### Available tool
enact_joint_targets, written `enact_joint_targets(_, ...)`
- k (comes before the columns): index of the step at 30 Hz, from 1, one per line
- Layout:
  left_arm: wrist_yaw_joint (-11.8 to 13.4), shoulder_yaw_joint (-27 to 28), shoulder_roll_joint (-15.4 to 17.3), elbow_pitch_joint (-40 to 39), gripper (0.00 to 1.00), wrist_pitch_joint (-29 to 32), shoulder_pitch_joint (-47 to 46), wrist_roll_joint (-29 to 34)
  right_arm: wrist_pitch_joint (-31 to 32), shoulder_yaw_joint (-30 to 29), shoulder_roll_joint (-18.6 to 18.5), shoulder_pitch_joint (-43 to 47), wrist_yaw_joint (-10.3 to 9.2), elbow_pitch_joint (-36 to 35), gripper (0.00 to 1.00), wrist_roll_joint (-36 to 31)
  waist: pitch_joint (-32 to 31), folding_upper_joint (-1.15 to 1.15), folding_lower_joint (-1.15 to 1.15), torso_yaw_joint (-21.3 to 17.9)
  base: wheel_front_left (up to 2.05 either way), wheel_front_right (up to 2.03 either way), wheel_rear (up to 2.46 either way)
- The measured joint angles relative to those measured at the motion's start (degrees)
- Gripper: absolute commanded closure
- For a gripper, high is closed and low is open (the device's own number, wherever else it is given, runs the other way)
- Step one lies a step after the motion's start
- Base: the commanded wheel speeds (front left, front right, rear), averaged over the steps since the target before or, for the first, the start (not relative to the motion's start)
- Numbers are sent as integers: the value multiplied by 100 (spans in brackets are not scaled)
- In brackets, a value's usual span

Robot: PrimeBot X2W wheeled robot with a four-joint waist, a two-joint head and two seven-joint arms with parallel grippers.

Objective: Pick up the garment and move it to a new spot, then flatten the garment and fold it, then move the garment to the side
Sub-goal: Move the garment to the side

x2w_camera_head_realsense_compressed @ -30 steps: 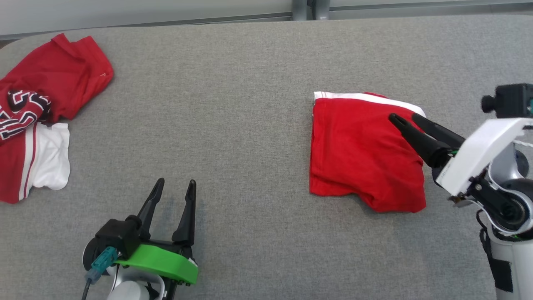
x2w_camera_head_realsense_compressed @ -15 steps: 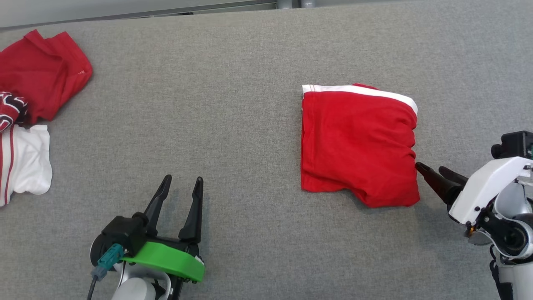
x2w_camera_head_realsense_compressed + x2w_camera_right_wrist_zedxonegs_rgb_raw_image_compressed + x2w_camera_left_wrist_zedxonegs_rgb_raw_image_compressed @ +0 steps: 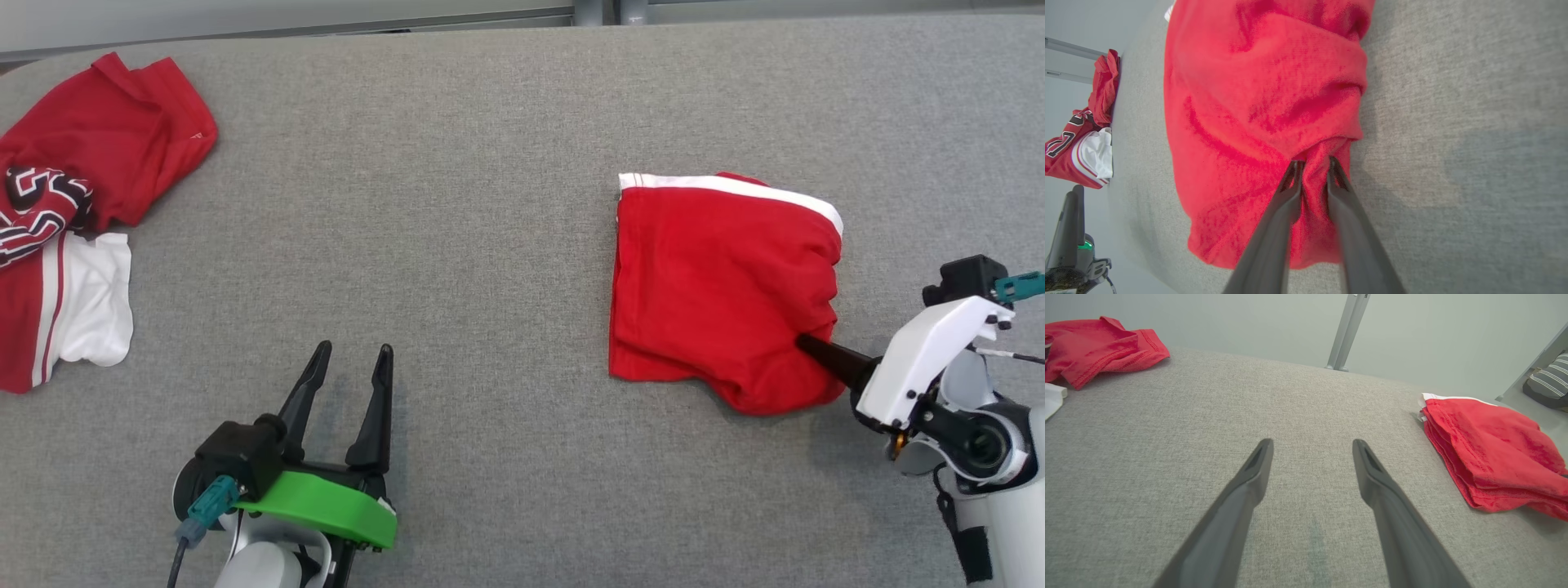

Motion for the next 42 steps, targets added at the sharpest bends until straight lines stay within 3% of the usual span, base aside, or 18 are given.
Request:
enact_joint_targets(9, -43, 66, 32, -13, 0, 0, 11, 101, 492, -346, -818, -252, 0, 185, 100, 109, -11, 0, 0, -137, 0, 0, 0)
enact_joint_targets(16, -44, 25, 133, -183, 0, 44, -73, 159, 265, -587, -1349, -676, 0, 492, 100, -726, 212, 0, 0, -319, 0, 0, 0)
enact_joint_targets(20, -45, 16, 246, -333, 0, 171, -293, 211, -321, -725, -1836, -1118, 1, 835, 100, -1436, 509, 0, 0, -476, 0, 0, 0)
enact_joint_targets(26, -77, -136, 326, -488, 0, 399, -644, 359, -924, -1074, -2080, -1620, 5, 1191, 100, -2006, 940, 0, 0, -623, 0, 0, 0)
enact_joint_targets(37, -42, -225, 419, -603, 0, 569, -801, 453, -1688, -1761, -1998, -1862, 5, 2117, 100, -2749, 1433, 0, 1, -787, 0, 0, 0)
enact_joint_targets(38, -42, -245, 452, -602, 0, 588, -799, 468, -1764, -1803, -1989, -1863, 5, 2201, 76, -2835, 1427, 0, 0, -808, 0, 0, 0)
enact_joint_targets(39, -37, -253, 478, -595, 0, 589, -794, 500, -1887, -1813, -1947, -1863, 5, 2282, 0, -2954, 1409, 0, 0, -823, 0, 0, 0)
enact_joint_targets(42, 9, -280, 483, -592, 0, 591, -773, 513, -2120, -1848, -1780, -1920, 5, 2507, 0, -3154, 1318, 0, 0, -855, 0, 0, 0)
